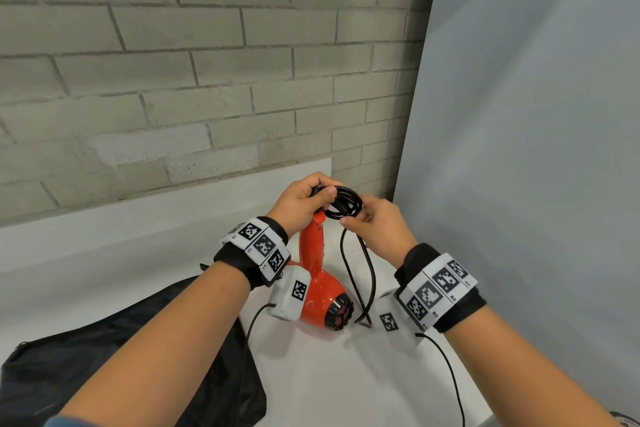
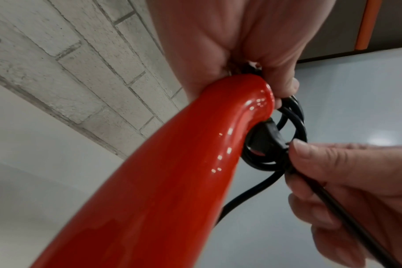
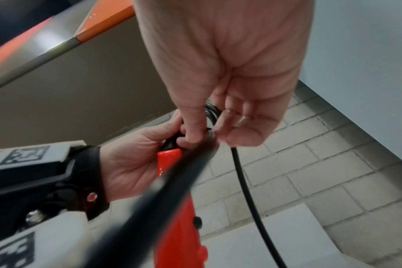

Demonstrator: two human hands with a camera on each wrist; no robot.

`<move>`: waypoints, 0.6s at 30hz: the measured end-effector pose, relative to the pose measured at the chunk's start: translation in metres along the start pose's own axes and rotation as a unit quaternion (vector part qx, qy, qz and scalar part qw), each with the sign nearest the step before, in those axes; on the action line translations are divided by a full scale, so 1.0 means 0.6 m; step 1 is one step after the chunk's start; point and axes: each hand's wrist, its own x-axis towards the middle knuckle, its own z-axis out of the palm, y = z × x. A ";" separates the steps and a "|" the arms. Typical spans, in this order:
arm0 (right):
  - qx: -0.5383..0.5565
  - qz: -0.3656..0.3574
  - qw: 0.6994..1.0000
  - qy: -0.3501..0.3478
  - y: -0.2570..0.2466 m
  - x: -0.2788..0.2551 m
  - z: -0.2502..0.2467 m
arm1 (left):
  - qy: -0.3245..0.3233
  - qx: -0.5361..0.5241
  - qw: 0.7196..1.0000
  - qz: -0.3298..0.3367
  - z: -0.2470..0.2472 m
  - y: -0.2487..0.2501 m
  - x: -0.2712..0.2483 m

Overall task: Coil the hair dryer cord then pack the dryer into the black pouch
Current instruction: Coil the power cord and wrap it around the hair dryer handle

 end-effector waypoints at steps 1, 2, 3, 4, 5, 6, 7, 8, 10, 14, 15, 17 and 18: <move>0.012 0.003 1.000 -0.002 0.003 0.000 0.000 | -0.004 -0.003 1.000 -0.004 -0.001 0.001 0.001; 0.025 0.001 1.000 -0.004 0.006 0.000 0.001 | -0.008 -0.006 1.000 -0.008 -0.001 0.001 0.002; 0.033 -0.006 0.999 -0.007 0.008 -0.001 0.001 | -0.011 -0.008 1.000 -0.010 -0.001 0.002 0.003; 0.034 -0.014 0.999 -0.008 0.009 -0.003 0.002 | -0.011 -0.009 1.000 -0.011 0.000 0.003 0.004; 0.031 -0.022 0.999 -0.004 0.011 -0.005 0.003 | -0.006 -0.008 1.000 -0.010 0.002 0.004 0.004; 0.027 -0.027 0.999 0.003 0.014 -0.008 0.004 | 0.002 -0.007 1.000 -0.010 0.004 0.005 0.005; 0.025 -0.031 0.999 0.009 0.017 -0.012 0.004 | 0.012 -0.008 1.000 -0.010 0.007 0.006 0.006; 0.025 -0.035 0.999 0.014 0.020 -0.015 0.005 | 0.020 -0.011 1.000 -0.009 0.008 0.006 0.007; 0.022 -0.041 0.999 0.015 0.024 -0.021 0.006 | 0.028 -0.015 0.999 -0.010 0.011 0.005 0.009; 0.015 -0.054 0.998 0.030 0.025 -0.019 0.003 | 0.035 -0.028 0.999 -0.024 0.013 0.004 0.008; 0.008 -0.055 0.998 0.038 0.026 -0.015 0.002 | 0.035 -0.036 0.998 -0.027 0.014 0.004 0.008; -0.004 -0.054 0.997 0.058 0.024 -0.009 0.003 | 0.037 -0.042 0.998 -0.024 0.016 0.005 0.007; -0.009 -0.049 0.996 0.071 0.022 -0.007 0.003 | 0.037 -0.042 0.998 -0.022 0.017 0.005 0.008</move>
